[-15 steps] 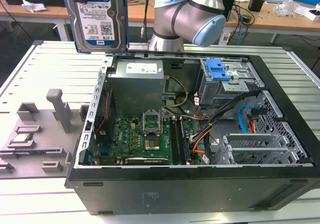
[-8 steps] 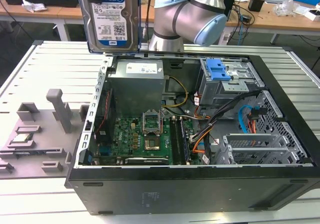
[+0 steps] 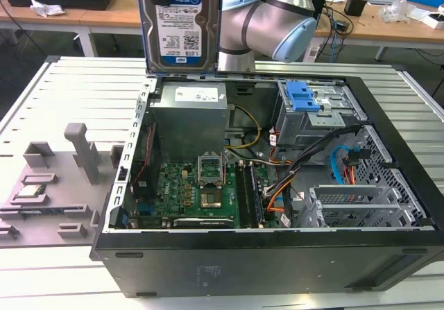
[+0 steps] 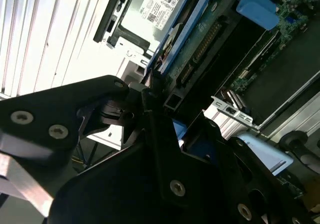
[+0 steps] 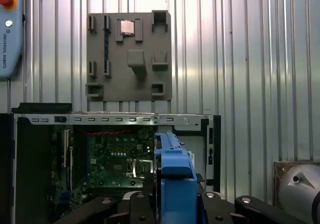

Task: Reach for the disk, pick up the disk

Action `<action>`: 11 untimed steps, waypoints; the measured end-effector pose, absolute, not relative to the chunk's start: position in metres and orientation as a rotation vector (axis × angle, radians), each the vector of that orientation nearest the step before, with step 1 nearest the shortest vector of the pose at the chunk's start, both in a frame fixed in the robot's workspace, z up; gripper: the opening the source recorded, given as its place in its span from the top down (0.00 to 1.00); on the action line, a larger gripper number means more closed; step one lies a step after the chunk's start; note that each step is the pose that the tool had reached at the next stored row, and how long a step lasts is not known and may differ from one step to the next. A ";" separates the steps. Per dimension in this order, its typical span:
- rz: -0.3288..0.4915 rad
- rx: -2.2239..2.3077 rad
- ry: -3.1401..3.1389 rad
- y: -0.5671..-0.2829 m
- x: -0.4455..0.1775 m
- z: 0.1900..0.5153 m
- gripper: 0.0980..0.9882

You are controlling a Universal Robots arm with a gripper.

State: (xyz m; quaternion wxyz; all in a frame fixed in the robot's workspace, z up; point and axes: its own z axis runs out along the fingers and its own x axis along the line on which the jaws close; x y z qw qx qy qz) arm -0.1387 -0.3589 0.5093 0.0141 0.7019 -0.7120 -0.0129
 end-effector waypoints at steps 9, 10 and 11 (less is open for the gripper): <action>-0.040 2.186 -2.217 -0.359 -0.090 0.509 0.70; -0.040 2.185 -2.217 -0.359 -0.074 0.509 0.70; -0.040 2.185 -2.217 -0.359 -0.062 0.509 0.70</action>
